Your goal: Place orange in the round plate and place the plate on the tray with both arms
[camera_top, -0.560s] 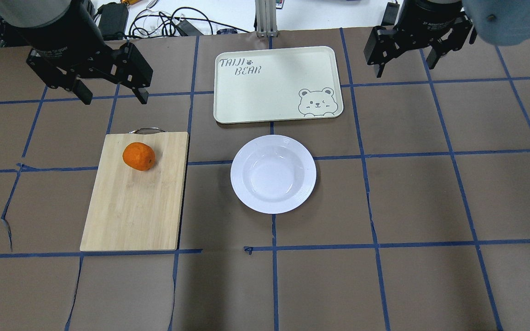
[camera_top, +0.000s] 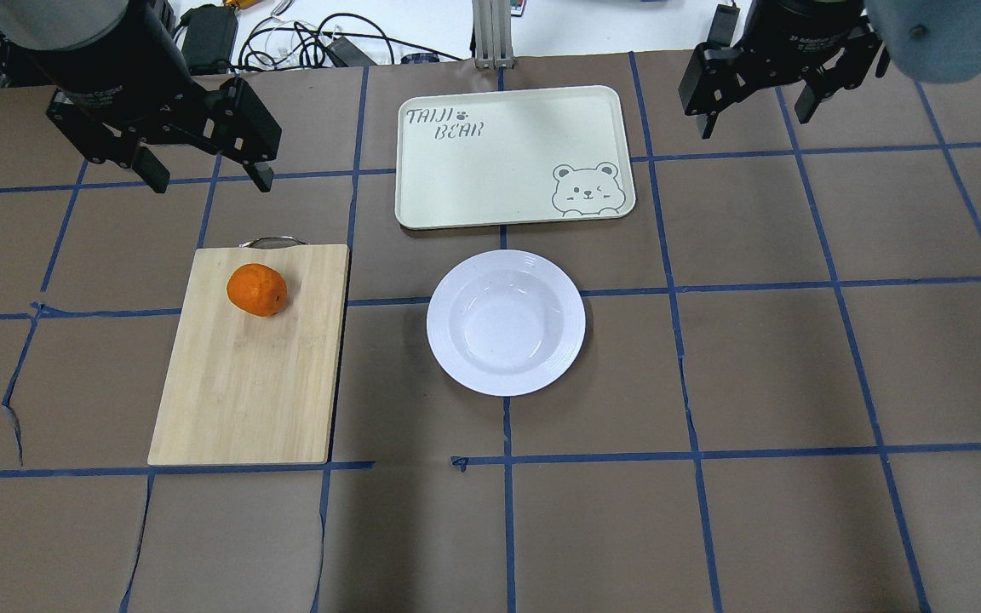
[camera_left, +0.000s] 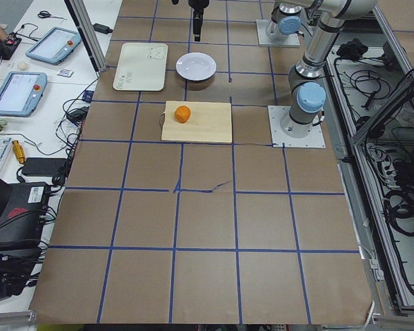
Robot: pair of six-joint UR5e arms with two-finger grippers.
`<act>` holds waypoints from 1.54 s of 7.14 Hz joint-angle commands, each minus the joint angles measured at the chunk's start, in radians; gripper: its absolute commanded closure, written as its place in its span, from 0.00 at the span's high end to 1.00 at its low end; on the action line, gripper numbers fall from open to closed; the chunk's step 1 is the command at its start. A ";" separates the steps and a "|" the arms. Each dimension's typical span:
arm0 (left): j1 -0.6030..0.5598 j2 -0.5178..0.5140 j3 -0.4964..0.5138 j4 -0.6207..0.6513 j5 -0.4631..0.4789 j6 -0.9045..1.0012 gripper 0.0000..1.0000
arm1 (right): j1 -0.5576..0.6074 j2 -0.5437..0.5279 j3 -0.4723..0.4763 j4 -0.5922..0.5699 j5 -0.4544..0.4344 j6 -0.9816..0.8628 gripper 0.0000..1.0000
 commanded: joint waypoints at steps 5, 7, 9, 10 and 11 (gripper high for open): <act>0.002 0.000 0.001 0.000 0.000 0.000 1.00 | -0.017 0.001 0.004 -0.015 0.001 0.002 1.00; 0.002 -0.001 0.000 0.000 0.000 0.000 1.00 | -0.017 -0.001 0.004 -0.013 0.001 0.002 1.00; 0.002 0.000 0.000 0.000 0.002 0.000 1.00 | -0.017 -0.001 0.006 -0.016 0.001 0.000 1.00; 0.002 0.000 0.000 0.000 0.000 0.000 1.00 | -0.020 0.001 0.006 -0.032 0.026 0.004 1.00; 0.002 0.000 0.000 0.000 0.000 0.000 1.00 | -0.020 -0.001 0.006 -0.021 0.028 0.043 1.00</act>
